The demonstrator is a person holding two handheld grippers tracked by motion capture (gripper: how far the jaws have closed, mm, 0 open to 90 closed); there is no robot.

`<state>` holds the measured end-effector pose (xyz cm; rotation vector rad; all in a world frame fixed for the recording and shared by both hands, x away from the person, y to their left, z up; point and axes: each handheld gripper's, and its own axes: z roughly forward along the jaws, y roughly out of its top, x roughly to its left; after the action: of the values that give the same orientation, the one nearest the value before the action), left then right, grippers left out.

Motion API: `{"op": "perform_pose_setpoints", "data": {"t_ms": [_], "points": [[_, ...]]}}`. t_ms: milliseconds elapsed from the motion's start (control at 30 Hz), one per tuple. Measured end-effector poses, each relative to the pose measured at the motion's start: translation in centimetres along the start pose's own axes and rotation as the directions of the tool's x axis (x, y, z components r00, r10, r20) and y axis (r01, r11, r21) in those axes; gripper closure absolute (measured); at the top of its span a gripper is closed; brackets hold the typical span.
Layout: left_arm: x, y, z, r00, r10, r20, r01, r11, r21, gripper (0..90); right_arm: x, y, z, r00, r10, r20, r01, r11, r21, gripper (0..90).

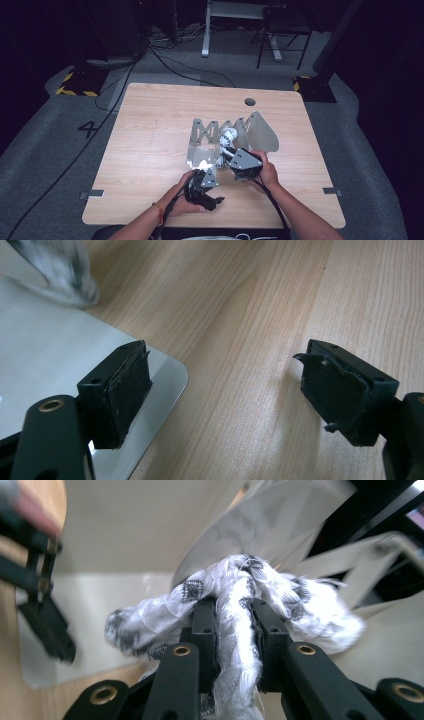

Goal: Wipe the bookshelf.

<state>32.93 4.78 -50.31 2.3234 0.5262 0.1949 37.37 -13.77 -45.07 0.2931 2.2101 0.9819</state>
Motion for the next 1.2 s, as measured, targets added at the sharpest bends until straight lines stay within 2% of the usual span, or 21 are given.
{"op": "perform_pose_setpoints", "data": {"t_ms": [167, 333, 633, 767, 967, 1067, 1200], "points": [[0.0, 0.0, 0.0, 1.0, 0.005, 0.0, -0.005, 1.0, -0.001, 19.7, 0.6, -0.7, 1.0, 0.999, -0.022, -0.039, 0.024, 0.999, 0.047, 76.0], [0.0, 0.0, 0.0, 1.0, 0.005, 0.001, -0.005, 1.0, -0.002, 19.7, 0.8, -1.0, 1.3, 0.9988, -0.027, -0.04, 0.029, 0.998, 0.052, 76.4], [0.0, 0.0, 0.0, 1.0, 0.002, 0.002, -0.002, 1.0, -0.004, 19.7, 0.2, -0.1, -0.4, 0.999, -0.024, 0.037, 0.025, 0.999, -0.036, 77.4], [0.0, 0.0, 0.0, 1.0, 0.005, 0.001, -0.005, 1.0, -0.002, 19.7, -0.6, 0.7, -2.1, 0.9968, -0.002, 0.08, 0.01, 0.994, -0.11, 77.4], [0.0, 0.0, 0.0, 1.0, 0.005, 0.001, -0.005, 1.0, -0.001, 19.7, -1.5, 1.3, -4.1, 0.9891, 0.002, 0.147, 0.025, 0.984, -0.178, 77.4], [0.0, 0.0, 0.0, 1.0, 0.005, 0.001, -0.005, 1.0, -0.001, 19.7, -2.0, 1.2, -4.8, 0.9836, -0.013, 0.18, 0.044, 0.985, -0.169, 77.4], [0.0, 0.0, 0.0, 1.0, 0.005, 0.001, -0.005, 1.0, -0.002, 19.7, -2.7, 0.7, -5.1, 0.9818, -0.011, 0.189, 0.038, 0.99, -0.139, 77.4]]}}
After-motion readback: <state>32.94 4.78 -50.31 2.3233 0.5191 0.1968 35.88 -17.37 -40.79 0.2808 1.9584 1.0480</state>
